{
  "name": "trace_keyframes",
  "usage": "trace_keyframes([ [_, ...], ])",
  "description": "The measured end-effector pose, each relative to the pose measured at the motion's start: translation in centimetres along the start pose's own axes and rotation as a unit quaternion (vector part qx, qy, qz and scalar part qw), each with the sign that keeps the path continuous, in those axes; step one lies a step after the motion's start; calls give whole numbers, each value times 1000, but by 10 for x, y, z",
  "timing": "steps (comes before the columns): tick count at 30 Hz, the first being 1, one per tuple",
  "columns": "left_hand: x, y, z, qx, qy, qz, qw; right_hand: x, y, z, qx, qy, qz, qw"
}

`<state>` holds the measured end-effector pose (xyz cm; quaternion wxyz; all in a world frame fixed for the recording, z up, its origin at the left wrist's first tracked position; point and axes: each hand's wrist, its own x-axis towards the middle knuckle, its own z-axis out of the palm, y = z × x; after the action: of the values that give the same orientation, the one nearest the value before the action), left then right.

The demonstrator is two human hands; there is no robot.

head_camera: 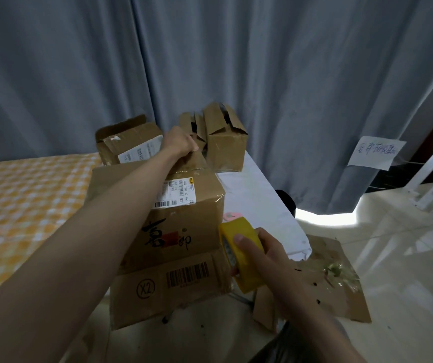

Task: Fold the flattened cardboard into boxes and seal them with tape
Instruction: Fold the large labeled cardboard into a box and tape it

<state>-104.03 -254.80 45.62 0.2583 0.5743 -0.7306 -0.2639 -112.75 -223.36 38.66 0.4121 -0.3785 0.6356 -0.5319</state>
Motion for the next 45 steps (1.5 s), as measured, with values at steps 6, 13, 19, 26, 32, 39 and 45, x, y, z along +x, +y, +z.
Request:
trace_keyframes([
  [6, -65, 22, -16, 148, 67, 202, 966, 12, 12, 6, 18, -2, -36, 999],
  [13, -126, -15, -21, 253, -84, 183, 946, 41, 6, 35, 15, -15, -66, 998],
  [19, -99, -65, -27, 283, -22, 225, 932, 76, 4, 67, 17, -54, -66, 996],
  [26, -76, -86, -30, 299, -7, 260, 918, 88, 16, 68, 7, -51, -42, 998],
  [32, -80, -85, -29, 332, 56, 316, 887, 151, 49, 31, -289, 81, -139, 944],
  [39, -103, -63, -24, 298, 58, 231, 924, 175, 75, 10, -456, 47, -119, 880],
  [45, -124, -62, 0, 316, 47, 190, 928, 176, 36, 8, -156, 69, -210, 963],
])
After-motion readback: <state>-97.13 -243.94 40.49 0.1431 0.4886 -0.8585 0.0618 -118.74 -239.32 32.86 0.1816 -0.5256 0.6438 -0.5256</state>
